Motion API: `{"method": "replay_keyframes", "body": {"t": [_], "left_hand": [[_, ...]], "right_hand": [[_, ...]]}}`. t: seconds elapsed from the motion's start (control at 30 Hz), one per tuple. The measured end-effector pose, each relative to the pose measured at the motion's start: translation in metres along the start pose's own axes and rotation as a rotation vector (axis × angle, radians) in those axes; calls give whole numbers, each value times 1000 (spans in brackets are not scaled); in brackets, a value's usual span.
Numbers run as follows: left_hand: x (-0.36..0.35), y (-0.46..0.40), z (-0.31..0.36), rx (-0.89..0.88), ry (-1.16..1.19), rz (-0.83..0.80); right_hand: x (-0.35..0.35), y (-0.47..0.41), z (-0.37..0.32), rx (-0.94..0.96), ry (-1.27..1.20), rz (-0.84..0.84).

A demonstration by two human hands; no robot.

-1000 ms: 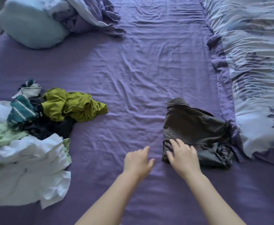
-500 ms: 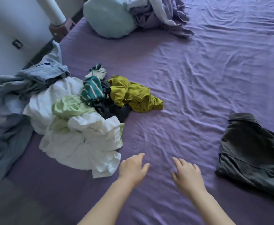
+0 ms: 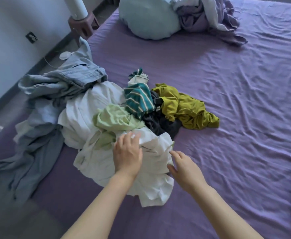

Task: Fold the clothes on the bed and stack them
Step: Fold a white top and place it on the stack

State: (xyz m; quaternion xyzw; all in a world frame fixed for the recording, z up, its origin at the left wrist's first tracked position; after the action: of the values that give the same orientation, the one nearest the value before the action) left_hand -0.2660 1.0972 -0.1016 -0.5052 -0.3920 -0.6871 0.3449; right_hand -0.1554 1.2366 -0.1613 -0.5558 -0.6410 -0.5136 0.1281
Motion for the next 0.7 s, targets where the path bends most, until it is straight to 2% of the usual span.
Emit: {"method": "replay_keyframes", "body": {"t": [0.13,0.23,0.33,0.4,0.47,0.6,0.7], "left_hand": [[-1,-30,-35,18,-22,-109],[35,-33,-38,-80,334,-41],[95,-41,-35,-139,608,30],[139,-50,-29,-172,646,68],[183,-55,-20,-198,673,107],[272,-47,7,-285,736,223],[328,-34,39,-370,786,230]], "right_hand": [[6,-44,-43,42,-117,27],[23,-59,-61,66,-205,51],[70,-45,-76,184,-515,203],[100,-32,-85,224,-755,203],[143,-13,-97,283,-875,276],[237,39,-115,381,-923,476],[293,82,-115,414,-908,567]]}}
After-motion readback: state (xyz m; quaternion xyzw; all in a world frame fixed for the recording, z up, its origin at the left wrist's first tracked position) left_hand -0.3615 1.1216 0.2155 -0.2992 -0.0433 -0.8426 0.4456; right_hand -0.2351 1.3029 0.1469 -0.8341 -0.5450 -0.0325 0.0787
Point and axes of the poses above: each hand's wrist, its own y-axis away from the middle knuckle, its own x-axis out of the back of the hand, z = x × y, the point moved 10 cm from there along -y, towards the middle knuckle, and after that the axes turned 12 degrees about -z, right-handed, at the moved point
